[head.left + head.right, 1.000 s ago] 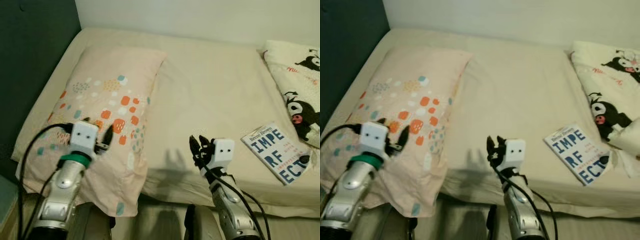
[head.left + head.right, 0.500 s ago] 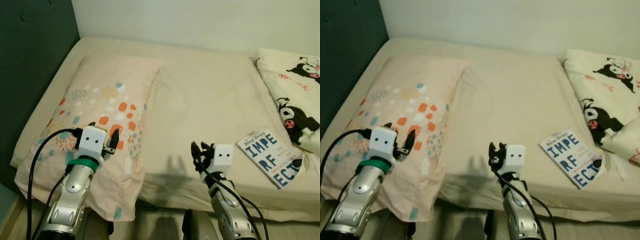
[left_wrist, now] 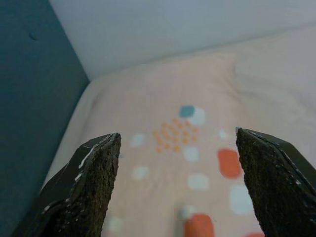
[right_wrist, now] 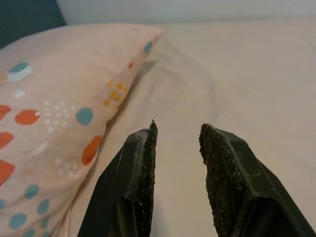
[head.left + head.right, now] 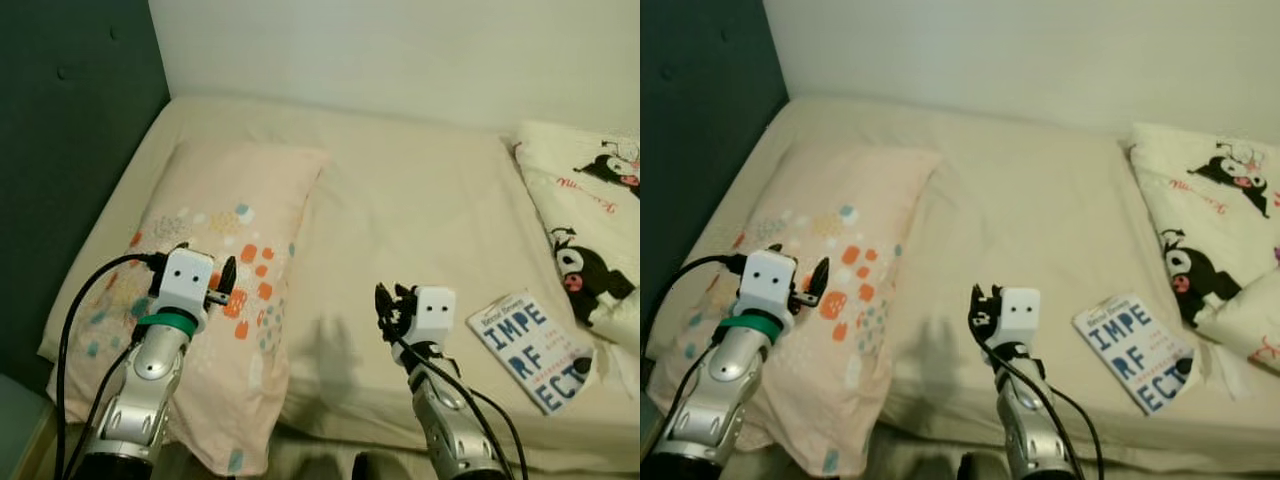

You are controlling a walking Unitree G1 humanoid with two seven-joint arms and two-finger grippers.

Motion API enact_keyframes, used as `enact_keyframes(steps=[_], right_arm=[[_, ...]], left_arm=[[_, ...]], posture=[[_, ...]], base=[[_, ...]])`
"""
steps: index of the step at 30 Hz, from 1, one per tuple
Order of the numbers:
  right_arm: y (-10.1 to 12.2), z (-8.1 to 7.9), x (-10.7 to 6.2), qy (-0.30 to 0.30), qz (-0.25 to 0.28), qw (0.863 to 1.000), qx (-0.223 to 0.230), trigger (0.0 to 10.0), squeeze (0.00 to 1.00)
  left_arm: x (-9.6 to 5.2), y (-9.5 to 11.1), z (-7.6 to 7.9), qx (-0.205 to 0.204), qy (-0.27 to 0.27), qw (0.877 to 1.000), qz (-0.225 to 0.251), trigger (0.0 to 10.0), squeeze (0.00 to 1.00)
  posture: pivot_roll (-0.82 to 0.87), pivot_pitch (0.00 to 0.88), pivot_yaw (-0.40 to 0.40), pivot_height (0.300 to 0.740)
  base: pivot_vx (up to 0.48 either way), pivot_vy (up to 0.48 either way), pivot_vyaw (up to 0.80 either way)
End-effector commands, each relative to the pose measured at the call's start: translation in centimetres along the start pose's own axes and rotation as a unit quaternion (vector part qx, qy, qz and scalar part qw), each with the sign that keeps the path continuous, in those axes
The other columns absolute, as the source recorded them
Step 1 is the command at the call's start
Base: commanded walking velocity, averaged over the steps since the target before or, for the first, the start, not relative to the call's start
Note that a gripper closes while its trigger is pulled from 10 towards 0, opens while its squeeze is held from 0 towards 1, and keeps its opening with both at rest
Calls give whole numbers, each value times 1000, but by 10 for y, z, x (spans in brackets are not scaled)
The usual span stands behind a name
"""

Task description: Clean up the room

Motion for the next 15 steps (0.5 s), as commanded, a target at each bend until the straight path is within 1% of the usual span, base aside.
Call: enact_keyframes(steps=[1,6,12,15], right_arm=[[-14,6,-7,-12,-22,1000,-6,10000,0],[-25,16,-16,-42,-38,998,0,10000,0],[-26,15,-16,-43,-39,998,-2,10000,0],[-26,15,-15,-41,-41,998,-3,10000,0]], left_arm=[[-4,-9,-3,-10,6,1000,-19,10000,0],[-4,-13,-4,-9,7,1000,-24,10000,0],[-2,-13,2,-10,-5,1000,-26,10000,0],[-2,-13,4,-13,-6,1000,-27,10000,0]], posture=[[117,0,-21,685],[110,0,-10,705],[109,0,-7,730],[109,0,-5,735]], base=[[0,0,0],[0,0,0],[0,0,0],[0,0,0]])
Point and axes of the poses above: a point about 5 cm out from each wrist's last joint towards the gripper, its own x axis pointing out of the wrist towards the gripper, its own y axis along the axis of the wrist's last joint, z = x × y, the point moved 5 cm from there along x, pointing out of the wrist towards the gripper, and after that the axes turned 5 degrees about -x, right-handed, at the moved point
